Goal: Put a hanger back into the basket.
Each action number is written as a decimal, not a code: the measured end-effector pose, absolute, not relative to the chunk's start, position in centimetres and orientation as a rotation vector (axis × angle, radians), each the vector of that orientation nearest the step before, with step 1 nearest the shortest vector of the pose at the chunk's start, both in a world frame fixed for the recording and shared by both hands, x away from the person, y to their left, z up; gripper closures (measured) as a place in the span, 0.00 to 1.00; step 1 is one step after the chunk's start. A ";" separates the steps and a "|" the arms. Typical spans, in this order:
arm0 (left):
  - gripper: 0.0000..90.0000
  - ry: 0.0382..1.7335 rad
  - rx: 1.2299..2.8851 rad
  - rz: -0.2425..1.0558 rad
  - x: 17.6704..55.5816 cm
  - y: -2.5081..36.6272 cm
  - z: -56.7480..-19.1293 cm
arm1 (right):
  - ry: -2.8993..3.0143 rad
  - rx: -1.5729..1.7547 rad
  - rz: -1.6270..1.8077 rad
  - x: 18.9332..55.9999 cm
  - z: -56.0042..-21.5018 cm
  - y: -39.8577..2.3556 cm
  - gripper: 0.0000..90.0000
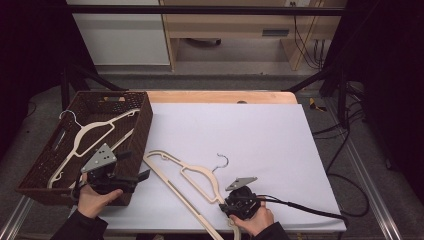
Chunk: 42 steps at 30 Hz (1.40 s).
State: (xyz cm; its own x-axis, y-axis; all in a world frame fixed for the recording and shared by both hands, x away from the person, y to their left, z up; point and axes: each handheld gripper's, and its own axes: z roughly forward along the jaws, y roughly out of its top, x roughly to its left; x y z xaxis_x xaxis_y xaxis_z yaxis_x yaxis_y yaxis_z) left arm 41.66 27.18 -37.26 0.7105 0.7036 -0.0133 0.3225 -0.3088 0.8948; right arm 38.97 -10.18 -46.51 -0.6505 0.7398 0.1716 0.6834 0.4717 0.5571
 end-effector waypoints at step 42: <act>0.09 0.714 2.029 0.420 41.9 22.4 -37.8 | 2.549 1.409 1.161 39.7 -43.9 -12.2 0.90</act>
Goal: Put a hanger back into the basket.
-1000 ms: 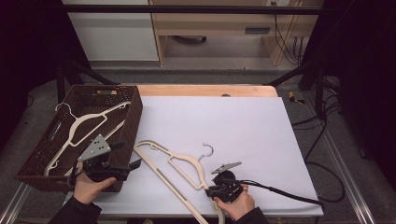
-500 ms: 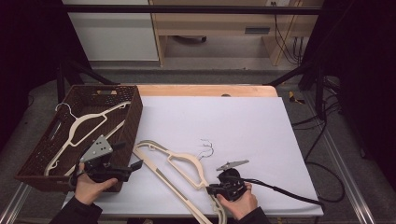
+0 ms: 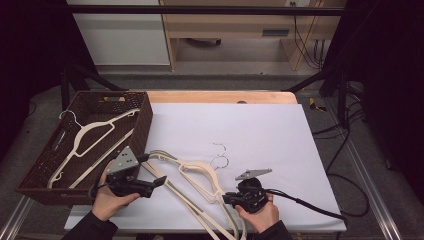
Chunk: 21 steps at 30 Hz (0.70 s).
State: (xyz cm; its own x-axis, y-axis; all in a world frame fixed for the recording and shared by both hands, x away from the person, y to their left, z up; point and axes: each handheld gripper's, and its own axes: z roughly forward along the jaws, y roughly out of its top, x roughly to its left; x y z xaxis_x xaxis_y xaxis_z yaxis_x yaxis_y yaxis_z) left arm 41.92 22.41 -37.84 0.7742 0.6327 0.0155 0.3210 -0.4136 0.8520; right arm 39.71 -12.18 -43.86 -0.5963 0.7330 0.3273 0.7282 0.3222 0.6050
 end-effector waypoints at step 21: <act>0.20 0.671 2.275 0.332 48.6 15.0 -42.1 | 2.550 1.335 1.168 39.6 -43.0 -12.7 0.90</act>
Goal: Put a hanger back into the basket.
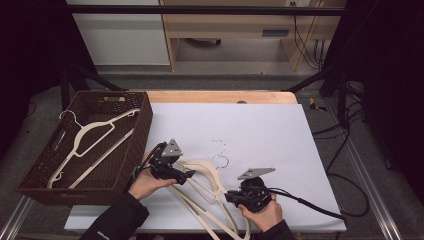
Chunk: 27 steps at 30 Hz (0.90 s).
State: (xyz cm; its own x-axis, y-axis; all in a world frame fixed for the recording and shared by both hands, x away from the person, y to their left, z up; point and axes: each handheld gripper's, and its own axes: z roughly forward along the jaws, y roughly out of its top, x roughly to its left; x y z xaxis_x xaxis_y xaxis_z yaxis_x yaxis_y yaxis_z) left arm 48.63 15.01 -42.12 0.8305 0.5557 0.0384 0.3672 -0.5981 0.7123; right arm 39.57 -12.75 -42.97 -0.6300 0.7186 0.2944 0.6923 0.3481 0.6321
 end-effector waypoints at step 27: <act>0.70 0.487 2.386 0.421 49.6 13.0 -43.4 | 2.587 1.284 1.168 39.5 -42.9 -13.0 0.90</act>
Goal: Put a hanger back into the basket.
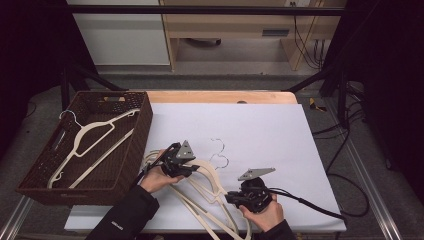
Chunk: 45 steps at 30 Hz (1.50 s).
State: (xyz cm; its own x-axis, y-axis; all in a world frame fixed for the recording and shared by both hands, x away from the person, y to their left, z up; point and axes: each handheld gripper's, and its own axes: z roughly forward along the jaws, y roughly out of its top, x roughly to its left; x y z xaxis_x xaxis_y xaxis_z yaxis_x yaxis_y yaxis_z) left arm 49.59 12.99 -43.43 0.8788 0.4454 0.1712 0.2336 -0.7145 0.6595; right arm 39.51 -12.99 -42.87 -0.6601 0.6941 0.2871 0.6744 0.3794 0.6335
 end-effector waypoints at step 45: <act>0.85 0.325 2.355 0.555 43.5 14.6 -40.2 | 2.589 0.808 1.338 43.5 -40.8 -10.0 0.75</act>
State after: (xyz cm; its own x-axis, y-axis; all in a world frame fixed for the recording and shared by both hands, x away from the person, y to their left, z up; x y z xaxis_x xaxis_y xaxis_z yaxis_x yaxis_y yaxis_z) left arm 43.47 14.63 -40.24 0.8775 0.3733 0.3012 0.0800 -0.7331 0.6754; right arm 43.50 -10.02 -40.80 -0.8508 0.5077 0.1356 0.4043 0.4675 0.7861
